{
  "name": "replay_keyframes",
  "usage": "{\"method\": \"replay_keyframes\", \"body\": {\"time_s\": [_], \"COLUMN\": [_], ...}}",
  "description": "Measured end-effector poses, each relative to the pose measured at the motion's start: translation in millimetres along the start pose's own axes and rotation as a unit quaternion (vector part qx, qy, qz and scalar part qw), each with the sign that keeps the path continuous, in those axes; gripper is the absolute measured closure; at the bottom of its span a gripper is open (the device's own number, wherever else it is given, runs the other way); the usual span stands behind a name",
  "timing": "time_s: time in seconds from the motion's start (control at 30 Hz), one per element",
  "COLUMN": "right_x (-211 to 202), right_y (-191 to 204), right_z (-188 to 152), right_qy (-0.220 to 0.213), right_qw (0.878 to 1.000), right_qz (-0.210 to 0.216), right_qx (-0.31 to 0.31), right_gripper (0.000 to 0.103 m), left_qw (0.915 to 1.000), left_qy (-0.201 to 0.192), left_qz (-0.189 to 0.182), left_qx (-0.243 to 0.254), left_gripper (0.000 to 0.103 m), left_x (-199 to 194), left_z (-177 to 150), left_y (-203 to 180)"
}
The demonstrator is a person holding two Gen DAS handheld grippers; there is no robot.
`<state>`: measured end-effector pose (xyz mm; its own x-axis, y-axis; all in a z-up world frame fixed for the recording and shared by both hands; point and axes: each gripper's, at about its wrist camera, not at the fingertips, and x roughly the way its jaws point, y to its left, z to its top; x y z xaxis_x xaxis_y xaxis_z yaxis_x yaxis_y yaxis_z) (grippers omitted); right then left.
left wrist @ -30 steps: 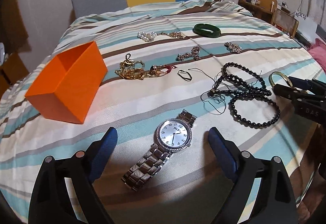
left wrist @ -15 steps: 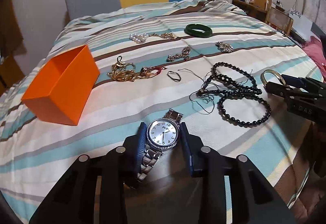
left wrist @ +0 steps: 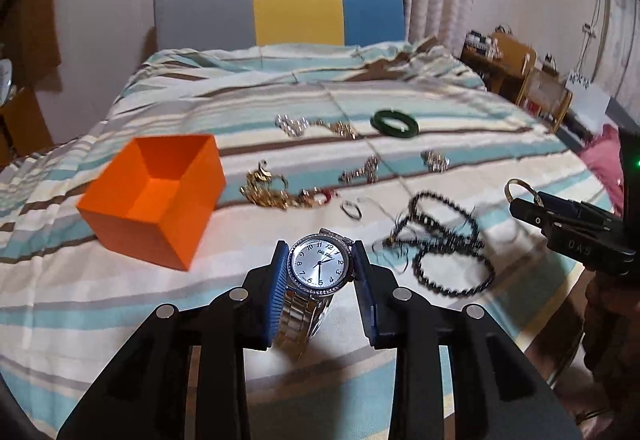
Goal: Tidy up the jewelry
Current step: 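Close the left tool on the silver watch while the right tool grasps the gold bangle, then carry the watch into the orange box and open the left tool while the right tool carries the bangle over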
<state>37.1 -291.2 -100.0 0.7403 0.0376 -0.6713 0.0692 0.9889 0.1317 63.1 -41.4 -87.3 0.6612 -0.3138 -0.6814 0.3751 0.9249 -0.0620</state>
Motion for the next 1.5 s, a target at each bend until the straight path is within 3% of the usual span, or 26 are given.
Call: {"method": "replay_keyframes", "body": {"time_s": [0.27, 0.53, 0.97, 1.23, 1.5], "right_x": [-15.2, -2.9, 40.7, 75.8, 91.2], "right_y": [39.4, 94.9, 198.1, 247.0, 252.3], "right_z": [33.7, 60.2, 93.6, 91.2, 83.4], "right_qy": [-0.025, -0.026, -0.014, 0.005, 0.016], "right_qw": [0.998, 0.993, 0.977, 0.971, 0.972], "right_qz": [0.049, 0.095, 0.19, 0.202, 0.194], "right_qx": [-0.025, -0.064, -0.098, -0.127, -0.132], "right_gripper": [0.041, 0.041, 0.041, 0.041, 0.041], "left_qw": [0.9991, 0.9968, 0.9938, 0.9915, 0.9912], "left_qy": [-0.036, -0.058, -0.047, -0.043, -0.017], "left_qz": [0.005, 0.023, 0.057, 0.055, 0.047], "left_qx": [-0.02, -0.05, -0.082, -0.11, -0.123], "left_gripper": [0.071, 0.071, 0.071, 0.071, 0.071], "left_x": [-26.6, -37.1, -10.5, 8.1, 26.3], "left_z": [29.5, 53.7, 63.7, 61.7, 47.1], "left_y": [21.0, 63.2, 128.9, 154.5, 164.0]}}
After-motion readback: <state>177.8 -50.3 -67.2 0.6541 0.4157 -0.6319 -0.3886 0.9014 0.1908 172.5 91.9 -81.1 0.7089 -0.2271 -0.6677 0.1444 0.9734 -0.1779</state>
